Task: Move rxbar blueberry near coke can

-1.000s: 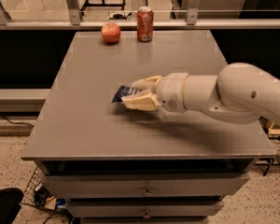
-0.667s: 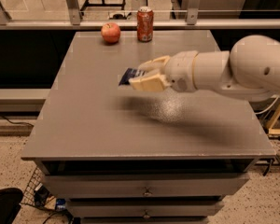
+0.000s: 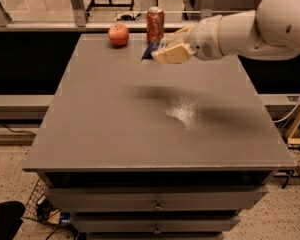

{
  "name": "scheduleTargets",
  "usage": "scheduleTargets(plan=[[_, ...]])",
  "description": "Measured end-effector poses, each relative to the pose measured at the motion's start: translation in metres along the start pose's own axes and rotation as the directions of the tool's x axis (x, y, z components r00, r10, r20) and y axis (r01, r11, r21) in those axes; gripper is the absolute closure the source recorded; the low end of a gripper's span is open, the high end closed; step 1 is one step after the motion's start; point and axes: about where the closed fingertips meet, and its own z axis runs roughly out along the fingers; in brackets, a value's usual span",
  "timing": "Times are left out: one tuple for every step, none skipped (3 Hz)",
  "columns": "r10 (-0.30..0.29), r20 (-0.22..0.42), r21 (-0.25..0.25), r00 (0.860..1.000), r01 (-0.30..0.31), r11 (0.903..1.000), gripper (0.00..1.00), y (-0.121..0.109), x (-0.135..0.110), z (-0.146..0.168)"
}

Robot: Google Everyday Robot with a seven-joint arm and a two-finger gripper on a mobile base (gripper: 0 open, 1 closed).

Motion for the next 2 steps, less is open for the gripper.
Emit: scheduleTargets(plan=[[0.017,0.008,0.002,1.0,-0.017,0.9999,1.0,-0.057,-0.004,0.023],[0.033,0.028,0.003,0.999,-0.034,0.9994,1.0,-0.088,-0.003,0.043]])
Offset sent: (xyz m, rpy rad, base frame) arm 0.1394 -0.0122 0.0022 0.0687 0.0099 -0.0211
